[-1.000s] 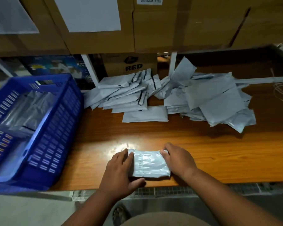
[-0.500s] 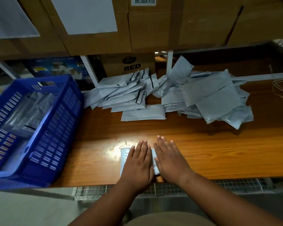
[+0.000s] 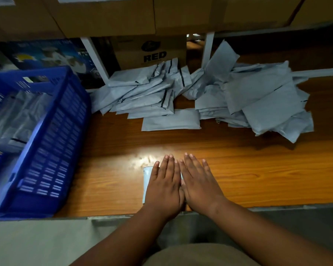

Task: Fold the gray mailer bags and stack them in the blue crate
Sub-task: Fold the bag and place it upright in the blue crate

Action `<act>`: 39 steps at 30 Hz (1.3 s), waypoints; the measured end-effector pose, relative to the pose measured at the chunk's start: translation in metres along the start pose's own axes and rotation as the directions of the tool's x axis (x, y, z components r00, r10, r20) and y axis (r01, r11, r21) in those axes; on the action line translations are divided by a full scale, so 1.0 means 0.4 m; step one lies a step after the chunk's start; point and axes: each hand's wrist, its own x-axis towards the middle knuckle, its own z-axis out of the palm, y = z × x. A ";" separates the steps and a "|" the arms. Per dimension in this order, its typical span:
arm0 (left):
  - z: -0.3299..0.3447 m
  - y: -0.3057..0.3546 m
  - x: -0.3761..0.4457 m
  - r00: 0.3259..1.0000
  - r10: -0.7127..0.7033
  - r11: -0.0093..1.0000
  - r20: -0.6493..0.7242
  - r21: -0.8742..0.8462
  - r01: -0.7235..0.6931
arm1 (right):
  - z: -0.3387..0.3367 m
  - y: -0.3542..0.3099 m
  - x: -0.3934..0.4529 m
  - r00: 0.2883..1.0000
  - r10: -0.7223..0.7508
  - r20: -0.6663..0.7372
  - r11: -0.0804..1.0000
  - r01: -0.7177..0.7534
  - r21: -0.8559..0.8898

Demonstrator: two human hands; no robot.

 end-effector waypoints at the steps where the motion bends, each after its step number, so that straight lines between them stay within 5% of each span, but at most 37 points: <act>1: 0.002 -0.002 0.001 1.000 0.007 1.000 -0.003 -0.006 -0.007 | 0.000 0.001 0.000 1.000 0.002 0.003 1.000 -0.002 -0.006; 25: 0.004 -0.018 0.001 0.998 0.058 0.992 -0.032 -0.113 -0.061 | -0.028 -0.002 0.008 0.999 0.011 0.051 1.000 -0.011 -0.006; 39: 0.003 -0.091 -0.043 0.999 -0.003 0.990 -0.054 -0.141 -0.004 | -0.013 -0.066 0.052 0.992 -0.124 0.004 0.992 0.124 -0.013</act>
